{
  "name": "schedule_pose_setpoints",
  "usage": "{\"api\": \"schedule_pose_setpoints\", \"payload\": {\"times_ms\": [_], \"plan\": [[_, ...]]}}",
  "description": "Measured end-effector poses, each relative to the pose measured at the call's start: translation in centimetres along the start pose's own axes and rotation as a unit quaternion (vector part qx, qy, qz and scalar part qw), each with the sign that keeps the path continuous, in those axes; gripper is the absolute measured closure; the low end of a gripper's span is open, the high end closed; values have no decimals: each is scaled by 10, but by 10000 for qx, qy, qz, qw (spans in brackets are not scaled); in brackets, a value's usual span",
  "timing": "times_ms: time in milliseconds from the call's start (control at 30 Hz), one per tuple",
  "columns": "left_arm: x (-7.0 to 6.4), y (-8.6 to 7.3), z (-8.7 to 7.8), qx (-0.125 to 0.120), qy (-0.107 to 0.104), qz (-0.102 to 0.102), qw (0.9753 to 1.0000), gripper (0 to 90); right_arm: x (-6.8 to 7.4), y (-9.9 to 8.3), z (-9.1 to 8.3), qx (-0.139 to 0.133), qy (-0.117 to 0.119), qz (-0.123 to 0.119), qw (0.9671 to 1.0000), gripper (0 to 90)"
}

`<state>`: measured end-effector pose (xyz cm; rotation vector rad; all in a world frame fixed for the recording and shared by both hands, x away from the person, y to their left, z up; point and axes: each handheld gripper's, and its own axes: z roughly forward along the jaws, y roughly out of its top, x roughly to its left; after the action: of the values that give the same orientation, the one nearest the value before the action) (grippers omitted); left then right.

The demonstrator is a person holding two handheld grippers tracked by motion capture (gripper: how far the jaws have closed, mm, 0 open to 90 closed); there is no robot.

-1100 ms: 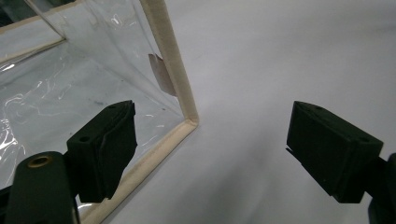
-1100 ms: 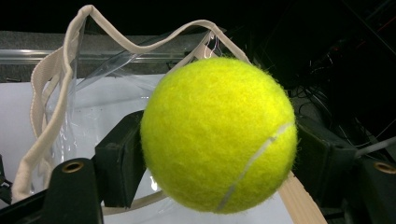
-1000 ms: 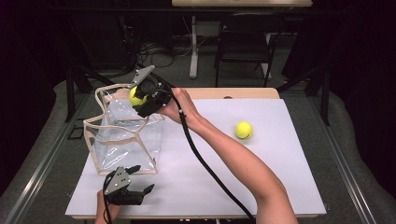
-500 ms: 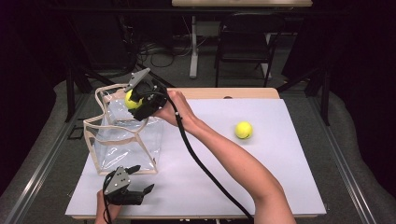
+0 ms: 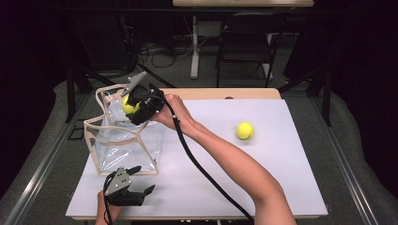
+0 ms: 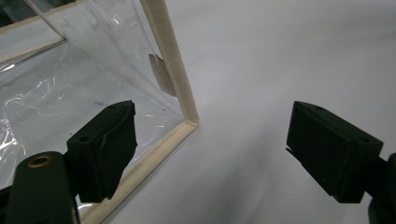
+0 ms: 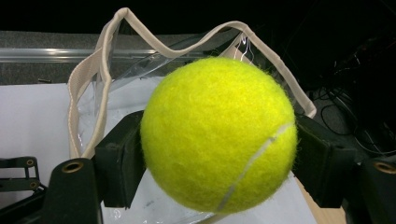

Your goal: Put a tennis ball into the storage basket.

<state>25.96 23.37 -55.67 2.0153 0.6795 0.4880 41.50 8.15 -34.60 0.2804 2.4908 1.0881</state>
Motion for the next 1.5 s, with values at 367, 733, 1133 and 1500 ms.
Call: {"api": "schedule_pose_setpoints", "payload": {"times_ms": [367, 733, 1133, 1500], "plan": [[0, 0, 0, -4, 1, 10, 10000, 160, 2, -2, 5, 106, 115, 16, 9999, 259], [0, 0, -1, -8, 3, 3, 10000, 160, 4, -4, 10, 181, 199, 41, 9996, 259], [0, 0, -1, -10, 9, 1, 10000, 160, 5, -7, 12, 261, 242, 77, 9993, 257], [0, 0, -1, -9, 12, 4, 10000, 160, 5, -11, 14, 355, 295, 129, 9989, 256]]}}
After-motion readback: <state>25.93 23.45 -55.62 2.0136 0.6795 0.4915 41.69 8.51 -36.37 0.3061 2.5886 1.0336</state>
